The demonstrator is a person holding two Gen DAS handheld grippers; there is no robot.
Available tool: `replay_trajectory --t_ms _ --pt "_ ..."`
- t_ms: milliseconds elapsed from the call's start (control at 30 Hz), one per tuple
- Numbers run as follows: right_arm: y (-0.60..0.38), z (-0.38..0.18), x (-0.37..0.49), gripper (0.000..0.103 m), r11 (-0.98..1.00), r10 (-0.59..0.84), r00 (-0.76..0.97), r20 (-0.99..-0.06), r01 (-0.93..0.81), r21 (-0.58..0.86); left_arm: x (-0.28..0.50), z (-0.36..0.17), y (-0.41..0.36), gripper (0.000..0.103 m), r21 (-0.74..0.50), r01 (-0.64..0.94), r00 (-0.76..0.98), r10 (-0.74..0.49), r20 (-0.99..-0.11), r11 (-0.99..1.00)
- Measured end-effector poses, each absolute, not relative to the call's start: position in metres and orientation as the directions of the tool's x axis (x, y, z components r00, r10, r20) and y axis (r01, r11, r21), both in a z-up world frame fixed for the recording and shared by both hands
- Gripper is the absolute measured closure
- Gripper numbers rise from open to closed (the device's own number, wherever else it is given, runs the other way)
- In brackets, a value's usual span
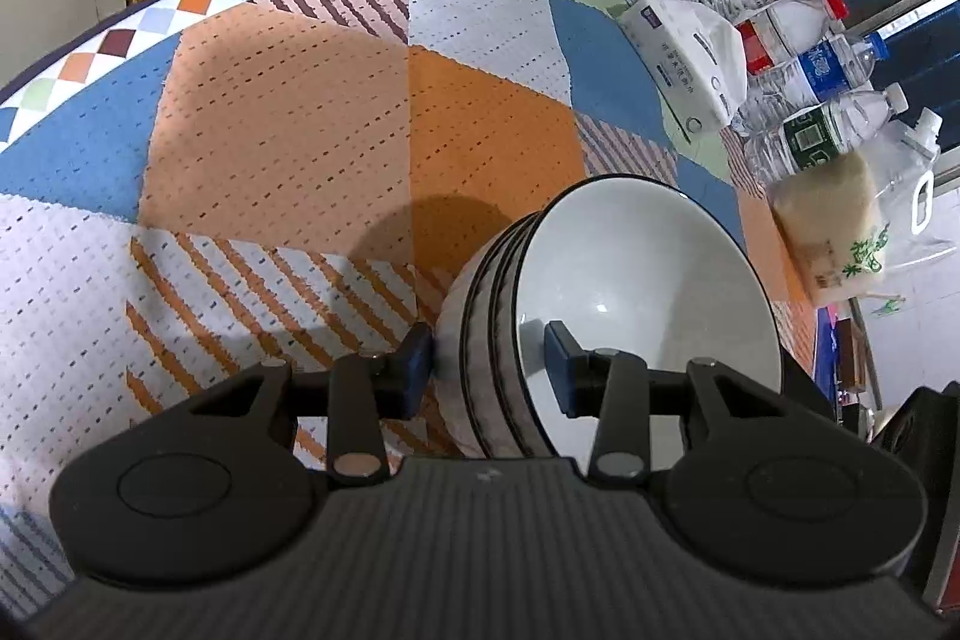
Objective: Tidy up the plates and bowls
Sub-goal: 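Lower the bowl stack onto the center of the sun plate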
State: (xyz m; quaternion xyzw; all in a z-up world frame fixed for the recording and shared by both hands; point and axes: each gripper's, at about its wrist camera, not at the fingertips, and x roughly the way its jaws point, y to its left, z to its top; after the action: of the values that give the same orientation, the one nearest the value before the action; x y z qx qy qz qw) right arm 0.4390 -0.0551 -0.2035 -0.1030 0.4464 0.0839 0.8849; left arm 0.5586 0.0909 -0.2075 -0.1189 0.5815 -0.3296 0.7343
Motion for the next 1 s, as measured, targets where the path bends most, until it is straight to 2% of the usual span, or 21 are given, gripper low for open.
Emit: replay_trajectory --t_ms 333,567,733,1000 --pt "-0.059 -0.17 0.408 0.0 0.978 0.102 0.704 -0.703 -0.201 -0.06 0.533 -0.141 0.086 0.065 -0.488 0.418 0.174 -0.594 -0.785 0.766" --pt "-0.072 -0.134 0.372 0.0 0.987 0.071 0.774 -0.629 -0.144 -0.066 0.5 -0.093 0.063 0.064 -0.456 0.483 0.207 -0.604 -0.77 0.747" --pt "-0.089 -0.116 0.343 0.0 0.991 0.044 0.793 -0.607 -0.11 -0.072 0.475 -0.08 0.039 0.064 -0.454 0.517 0.192 -0.615 -0.765 0.726" --pt "-0.118 -0.112 0.308 0.0 0.995 -0.008 0.782 -0.623 -0.054 -0.08 0.446 -0.083 -0.001 0.064 -0.461 0.558 0.134 -0.623 -0.771 0.69"
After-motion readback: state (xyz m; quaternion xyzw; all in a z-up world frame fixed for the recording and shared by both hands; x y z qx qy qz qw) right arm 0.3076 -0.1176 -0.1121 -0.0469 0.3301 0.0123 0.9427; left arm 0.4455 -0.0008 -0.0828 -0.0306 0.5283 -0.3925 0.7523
